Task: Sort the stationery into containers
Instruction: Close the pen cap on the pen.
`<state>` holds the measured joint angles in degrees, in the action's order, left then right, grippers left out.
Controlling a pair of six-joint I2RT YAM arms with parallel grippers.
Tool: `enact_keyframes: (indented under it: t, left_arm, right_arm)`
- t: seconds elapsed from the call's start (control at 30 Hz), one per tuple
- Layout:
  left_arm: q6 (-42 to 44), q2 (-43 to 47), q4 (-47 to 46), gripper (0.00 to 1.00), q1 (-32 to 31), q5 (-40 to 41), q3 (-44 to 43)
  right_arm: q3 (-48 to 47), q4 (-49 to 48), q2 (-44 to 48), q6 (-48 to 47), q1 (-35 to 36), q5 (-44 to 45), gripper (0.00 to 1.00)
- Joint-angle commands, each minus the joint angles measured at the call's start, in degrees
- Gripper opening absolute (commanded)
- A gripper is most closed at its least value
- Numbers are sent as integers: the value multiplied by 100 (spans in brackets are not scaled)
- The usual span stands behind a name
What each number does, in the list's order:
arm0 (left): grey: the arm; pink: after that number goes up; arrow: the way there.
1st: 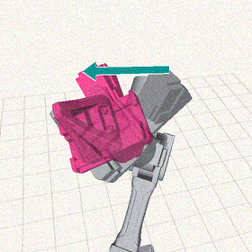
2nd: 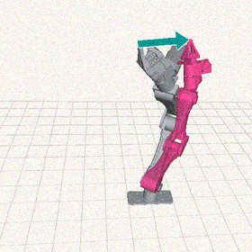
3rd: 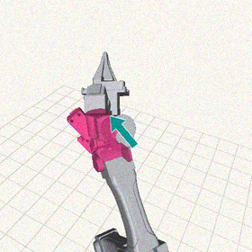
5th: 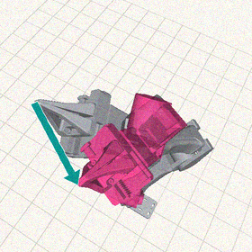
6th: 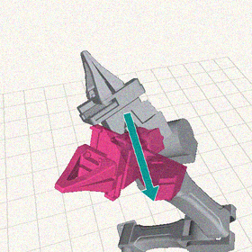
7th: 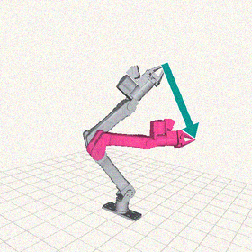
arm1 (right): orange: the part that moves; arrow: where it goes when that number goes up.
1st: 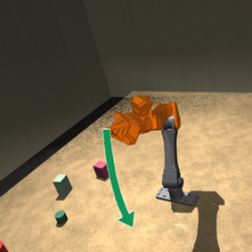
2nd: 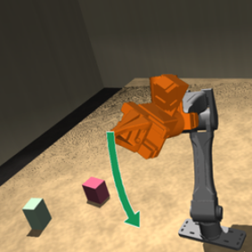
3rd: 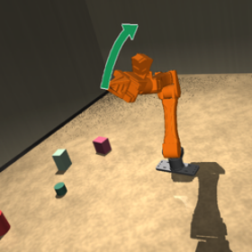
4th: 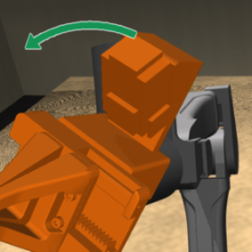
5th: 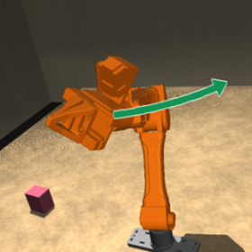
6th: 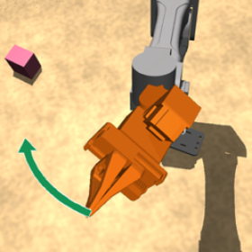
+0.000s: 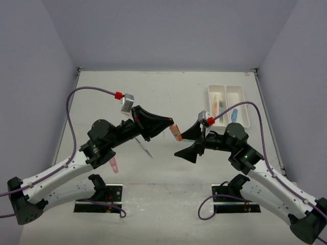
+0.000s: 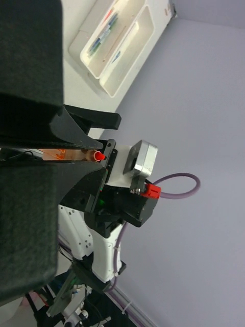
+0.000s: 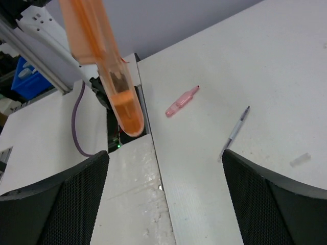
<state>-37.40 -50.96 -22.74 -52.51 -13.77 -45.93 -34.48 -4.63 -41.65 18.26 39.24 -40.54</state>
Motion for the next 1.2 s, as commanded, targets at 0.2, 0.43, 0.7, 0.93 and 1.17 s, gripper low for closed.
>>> enact_keyframes:
  t: [0.2,0.43,0.7,0.93,1.17]
  left_arm:
    - [-109,109,-163,0,7,1124,461]
    - [-187,48,-340,0,13,993,561]
    - [-306,60,-382,0,13,847,559]
    - [-672,-46,-670,0,13,503,799]
    - [-888,-217,-901,0,13,338,1032]
  right_arm:
    - [-505,605,749,2051,-13,901,60]
    - [-453,-232,321,2873,-10,548,55]
    - [-532,-420,-204,2936,-13,890,54]
    - [-749,-769,-476,2851,-48,876,54]
    - [-895,-1081,-621,2897,-48,628,19]
